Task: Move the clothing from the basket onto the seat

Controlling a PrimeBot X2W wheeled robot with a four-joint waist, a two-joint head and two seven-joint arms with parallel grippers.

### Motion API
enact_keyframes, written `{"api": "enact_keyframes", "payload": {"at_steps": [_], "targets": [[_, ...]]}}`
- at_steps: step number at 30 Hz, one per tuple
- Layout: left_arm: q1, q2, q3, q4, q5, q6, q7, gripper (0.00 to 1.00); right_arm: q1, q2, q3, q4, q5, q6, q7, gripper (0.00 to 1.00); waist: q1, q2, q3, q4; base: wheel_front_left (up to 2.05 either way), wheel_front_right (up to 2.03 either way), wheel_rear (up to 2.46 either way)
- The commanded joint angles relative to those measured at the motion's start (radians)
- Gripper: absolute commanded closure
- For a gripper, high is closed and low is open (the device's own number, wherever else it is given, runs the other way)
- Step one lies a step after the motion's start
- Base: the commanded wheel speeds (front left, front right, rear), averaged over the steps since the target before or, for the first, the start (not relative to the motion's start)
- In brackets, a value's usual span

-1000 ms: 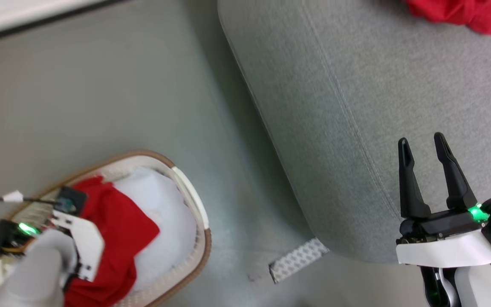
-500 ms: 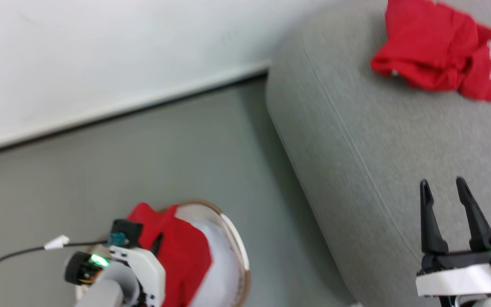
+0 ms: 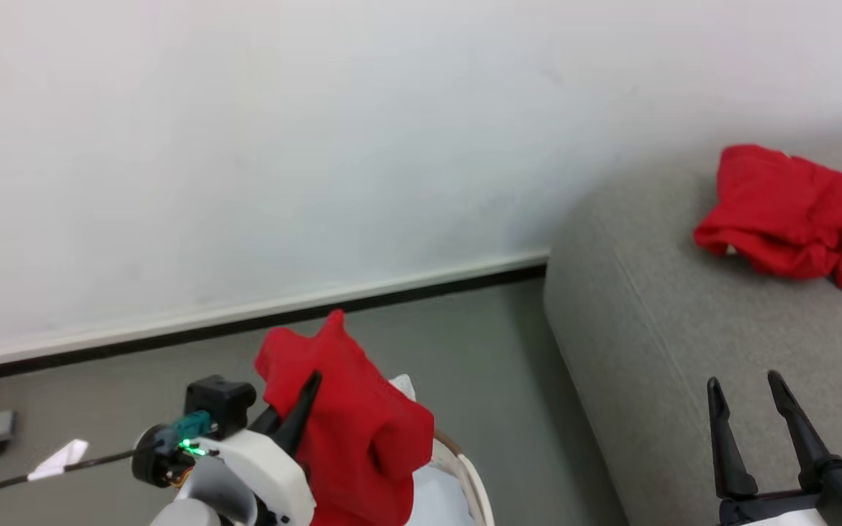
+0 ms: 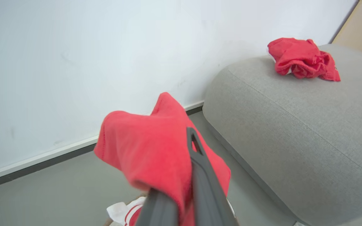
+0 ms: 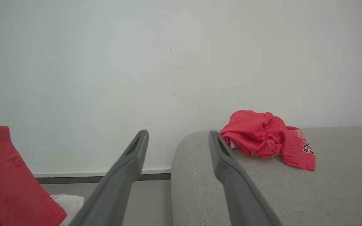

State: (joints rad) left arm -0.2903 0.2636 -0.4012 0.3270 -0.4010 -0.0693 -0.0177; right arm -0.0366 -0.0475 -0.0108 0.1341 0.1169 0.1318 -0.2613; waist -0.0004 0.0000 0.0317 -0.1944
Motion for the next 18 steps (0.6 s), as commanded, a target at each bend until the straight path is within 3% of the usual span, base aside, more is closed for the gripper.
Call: {"api": "enact_keyframes", "payload": {"at_steps": [1, 7, 18], "targets": [[0.023, 0.009, 0.005, -0.041, -0.014, 0.009, 0.008, 1.0, 0.013, -0.003, 0.002, 0.002, -0.004, -0.002, -0.002, 0.0, 0.0004, 0.0, -0.047, 0.045, 0.0, 0.0, 0.0], [0.089, 0.018, 0.017, -0.235, -0.023, 0.06, 0.039, 1.0, 0.03, -0.003, 0.036, 0.011, -0.018, -0.002, -0.003, 0.0, 0.0004, 0.0, -0.088, 0.074, 0.0, 0.0, 0.0], [0.124, 0.03, 0.009, -0.338, -0.026, 0.087, 0.073, 1.0, 0.014, -0.013, 0.197, 0.026, -0.051, -0.002, -0.003, 0.0, 0.0004, 0.0, -0.103, 0.093, 0.0, 0.0, 0.0]]}}
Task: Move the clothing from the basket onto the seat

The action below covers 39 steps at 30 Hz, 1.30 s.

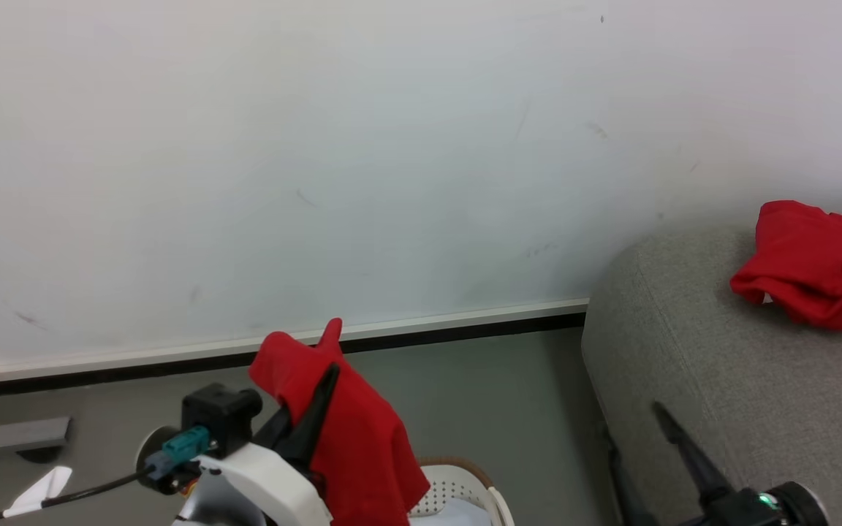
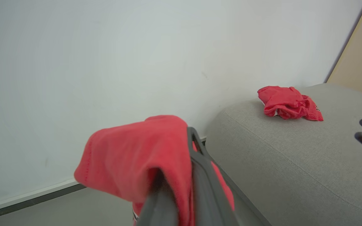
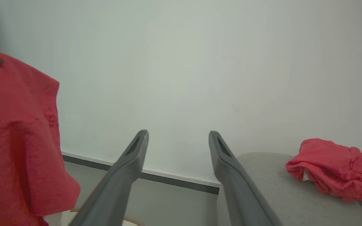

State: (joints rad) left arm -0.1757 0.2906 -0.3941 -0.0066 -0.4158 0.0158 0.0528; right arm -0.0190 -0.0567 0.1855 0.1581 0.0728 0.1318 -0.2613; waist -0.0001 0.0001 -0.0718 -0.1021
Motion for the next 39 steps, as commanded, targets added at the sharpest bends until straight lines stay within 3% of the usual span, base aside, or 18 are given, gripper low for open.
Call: {"api": "enact_keyframes", "payload": {"at_steps": [1, 9, 15, 24, 25, 26, 35, 36, 37, 38, 39], "targets": [[0.008, 0.001, -0.004, -0.01, -0.01, 0.0, 0.005, 1.0, -0.012, -0.009, 0.037, 0.004, -0.004, -0.002, -0.003, 0.0, 0.0001, -0.0001, 0.001, 0.001, 0.0, 0.0, 0.0], [-0.029, -0.039, -0.058, -0.049, -0.012, -0.022, 0.021, 1.0, -0.112, -0.052, 0.322, 0.024, 0.073, -0.002, -0.003, 0.0, 0.0001, -0.0001, 0.01, 0.001, 0.0, 0.0, 0.0], [-0.062, -0.082, -0.124, -0.057, -0.008, -0.05, 0.037, 1.0, -0.211, -0.064, 0.468, 0.067, 0.127, -0.002, -0.003, 0.0, 0.0001, -0.0001, 0.014, 0.003, 0.0, 0.0, 0.0], [-0.091, -0.131, -0.203, -0.043, -0.03, -0.09, 0.057, 1.0, -0.295, -0.064, 0.543, 0.166, 0.204, -0.002, -0.002, 0.01, 0.0001, -0.0001, 0.017, 0.005, 0.0, 0.0, 0.0], [-0.092, -0.131, -0.208, -0.045, -0.032, -0.092, 0.059, 1.0, -0.303, -0.061, 0.547, 0.171, 0.207, -0.002, -0.003, 0.64, 0.0001, -0.0001, 0.017, 0.005, 0.0, 0.0, 0.0], [-0.091, -0.133, -0.211, -0.046, -0.037, -0.094, 0.06, 1.0, -0.308, -0.059, 0.563, 0.176, 0.22, -0.002, -0.003, 1.0, 0.0001, -0.0001, 0.016, 0.005, 0.0, 0.0, 0.0], [-0.08, -0.105, -0.2, -0.017, -0.033, -0.08, 0.056, 1.0, -0.31, -0.092, 0.549, 0.149, 0.27, -0.002, -0.003, 1.0, 0.0001, -0.0001, 0.016, -0.018, 0.0, 0.0, 0.0], [-0.081, -0.101, -0.198, -0.014, -0.025, -0.078, 0.051, 0.96, -0.308, -0.095, 0.538, 0.143, 0.269, -0.002, -0.003, 1.0, 0.0001, -0.0001, 0.018, -0.023, 0.0, 0.0, 0.0], [-0.082, -0.099, -0.197, -0.011, -0.02, -0.075, 0.047, 0.65, -0.303, -0.098, 0.527, 0.139, 0.268, -0.002, -0.003, 1.0, 0.0001, -0.0001, 0.019, -0.028, 0.0, 0.0, 0.0], [-0.082, -0.095, -0.199, -0.006, -0.014, -0.073, 0.043, 0.12, -0.299, -0.101, 0.518, 0.135, 0.267, -0.002, -0.003, 1.0, 0.0001, -0.0001, 0.02, -0.033, 0.0, 0.0, 0.0], [-0.081, -0.093, -0.196, -0.001, -0.011, -0.07, 0.038, 0.0, -0.295, -0.105, 0.511, 0.13, 0.264, -0.002, -0.003, 1.0, 0.0001, -0.0001, 0.022, -0.042, 0.0, 0.0, 0.0]]}}
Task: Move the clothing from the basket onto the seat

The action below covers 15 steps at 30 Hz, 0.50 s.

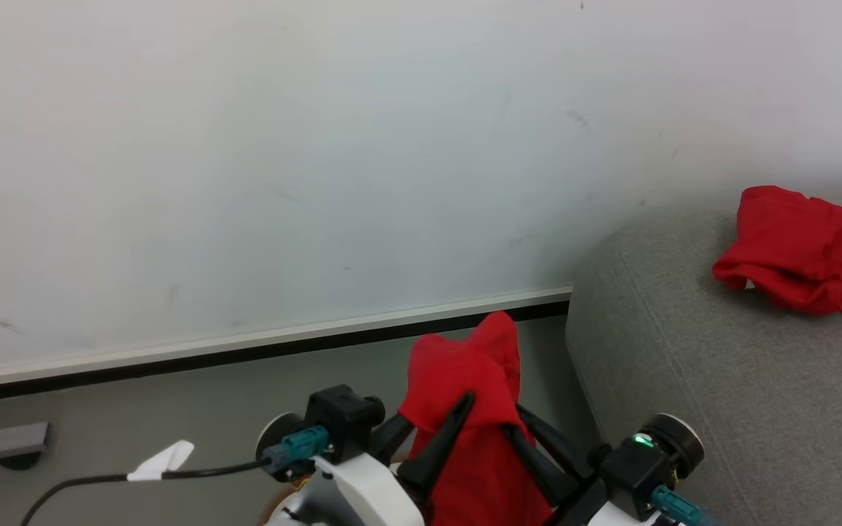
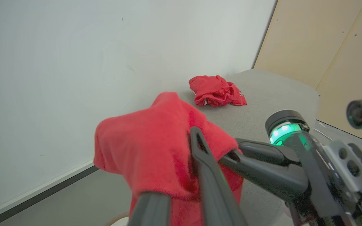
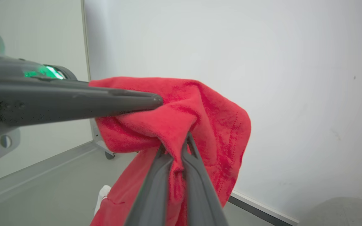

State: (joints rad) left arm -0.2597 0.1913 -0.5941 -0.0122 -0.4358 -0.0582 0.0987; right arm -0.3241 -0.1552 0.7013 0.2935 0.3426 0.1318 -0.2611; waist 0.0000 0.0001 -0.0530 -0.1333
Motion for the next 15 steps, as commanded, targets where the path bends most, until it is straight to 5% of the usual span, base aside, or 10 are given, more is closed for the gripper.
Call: {"api": "enact_keyframes", "payload": {"at_steps": [1, 15], "targets": [[0.005, 0.008, 0.002, 0.01, 0.013, 0.005, -0.012, 0.0, 0.014, -0.013, -0.017, -0.01, -0.008, -0.002, -0.003, 1.0, 0.0, -0.0001, 0.004, -0.017, 0.0, 0.0, 0.0], [0.023, 0.004, -0.041, 0.11, 0.072, 0.017, -0.11, 0.0, 0.041, -0.1, -0.148, -0.076, -0.017, -0.002, -0.003, 1.0, 0.0, -0.0001, 0.04, -0.2, 0.0, 0.0, 0.0]]}}
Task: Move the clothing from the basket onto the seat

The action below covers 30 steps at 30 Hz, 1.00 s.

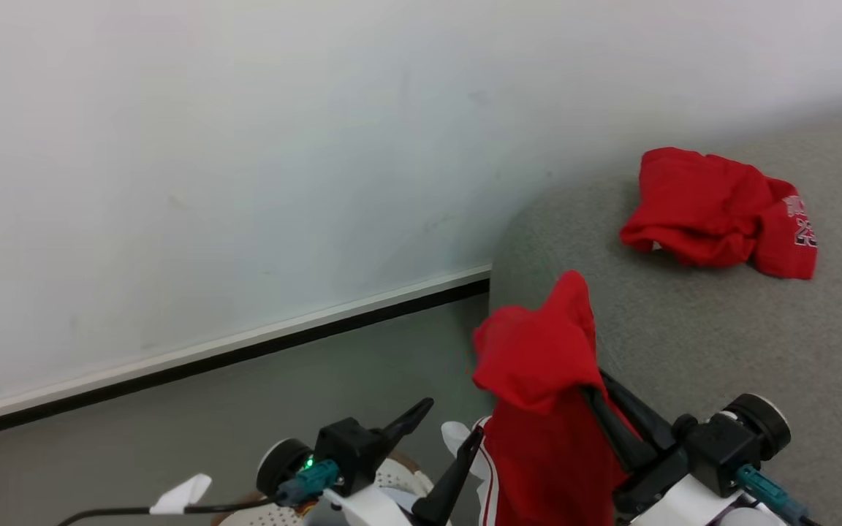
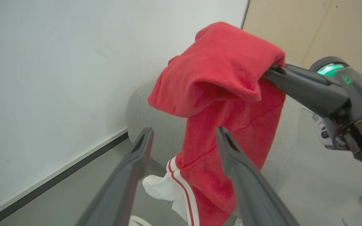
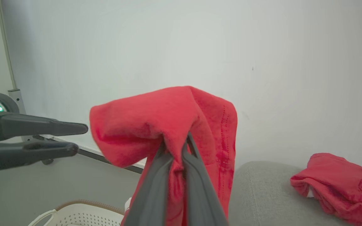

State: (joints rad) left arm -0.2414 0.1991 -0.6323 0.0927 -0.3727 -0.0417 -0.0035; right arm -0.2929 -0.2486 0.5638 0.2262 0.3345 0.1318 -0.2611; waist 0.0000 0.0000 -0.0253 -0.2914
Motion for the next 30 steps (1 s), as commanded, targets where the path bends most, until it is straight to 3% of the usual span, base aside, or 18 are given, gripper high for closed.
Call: {"api": "enact_keyframes", "payload": {"at_steps": [1, 9, 16, 23, 30], "targets": [[0.002, -0.008, -0.008, 0.011, 0.012, -0.001, -0.013, 0.0, 0.012, -0.012, -0.022, -0.015, -0.011, -0.002, -0.003, 1.0, 0.0, 0.0, 0.017, -0.057, 0.0, 0.0, 0.0], [-0.034, -0.035, -0.023, 0.035, 0.015, -0.008, -0.048, 0.0, 0.028, -0.03, -0.085, -0.05, -0.018, -0.002, -0.003, 1.0, 0.0, 0.0, 0.057, -0.149, 0.0, 0.0, 0.0], [-0.053, -0.037, -0.028, 0.039, 0.015, -0.007, -0.054, 0.0, 0.025, -0.029, -0.132, -0.05, -0.053, -0.002, -0.003, 1.0, 0.0, 0.0, 0.085, -0.178, 0.0, 0.0, 0.0], [-0.113, -0.018, -0.034, 0.019, 0.034, -0.019, -0.034, 0.0, -0.059, -0.001, -0.242, -0.006, -0.153, -0.002, -0.003, 1.0, 0.0, 0.0, 0.183, -0.154, 0.0, 0.0, 0.0], [-0.209, 0.019, -0.024, -0.018, 0.063, -0.029, -0.01, 0.0, -0.267, 0.028, -0.459, 0.047, -0.265, -0.002, -0.003, 1.0, 0.0, 0.0, 0.339, -0.093, 0.0, 0.0, 0.0]]}}
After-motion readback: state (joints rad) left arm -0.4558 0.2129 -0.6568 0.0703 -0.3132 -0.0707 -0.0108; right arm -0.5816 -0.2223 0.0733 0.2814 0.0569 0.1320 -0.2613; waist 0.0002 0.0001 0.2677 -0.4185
